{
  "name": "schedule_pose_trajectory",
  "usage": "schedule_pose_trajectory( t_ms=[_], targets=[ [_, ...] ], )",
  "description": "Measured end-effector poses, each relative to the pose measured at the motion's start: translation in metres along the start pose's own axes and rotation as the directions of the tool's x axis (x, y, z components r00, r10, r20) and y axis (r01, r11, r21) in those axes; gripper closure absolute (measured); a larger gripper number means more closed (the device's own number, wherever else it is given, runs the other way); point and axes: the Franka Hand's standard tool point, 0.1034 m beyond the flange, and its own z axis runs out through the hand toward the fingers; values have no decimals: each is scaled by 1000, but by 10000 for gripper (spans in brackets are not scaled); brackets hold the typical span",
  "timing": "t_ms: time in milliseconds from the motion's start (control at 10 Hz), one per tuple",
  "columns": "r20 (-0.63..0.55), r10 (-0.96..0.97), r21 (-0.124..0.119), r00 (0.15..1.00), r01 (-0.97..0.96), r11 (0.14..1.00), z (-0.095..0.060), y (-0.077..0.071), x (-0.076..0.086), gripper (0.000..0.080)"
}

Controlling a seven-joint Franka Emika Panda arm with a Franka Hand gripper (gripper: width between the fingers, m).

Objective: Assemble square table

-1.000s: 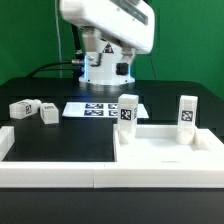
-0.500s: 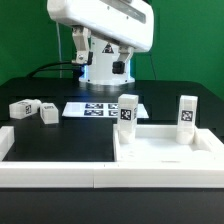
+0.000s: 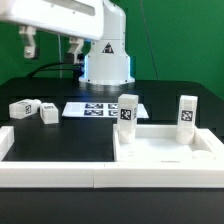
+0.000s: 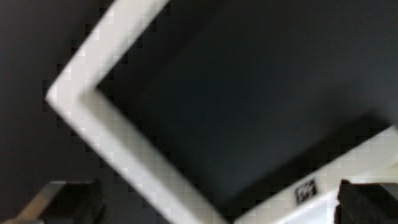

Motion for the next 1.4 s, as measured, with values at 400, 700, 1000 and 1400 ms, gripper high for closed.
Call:
schedule_pose_trajectory(
  t_ms=[400,700,1000,1400],
  targets=[
    [8,7,-2,1000,-7,1000,8,-1,9,151],
    [255,264,121,930,-301,946,38,-42,-17,151],
    [404,218,148,889,-298,943,44,-46,-20,151],
    [591,167,196,789,-341,920,72,-63,-54,151]
  ],
)
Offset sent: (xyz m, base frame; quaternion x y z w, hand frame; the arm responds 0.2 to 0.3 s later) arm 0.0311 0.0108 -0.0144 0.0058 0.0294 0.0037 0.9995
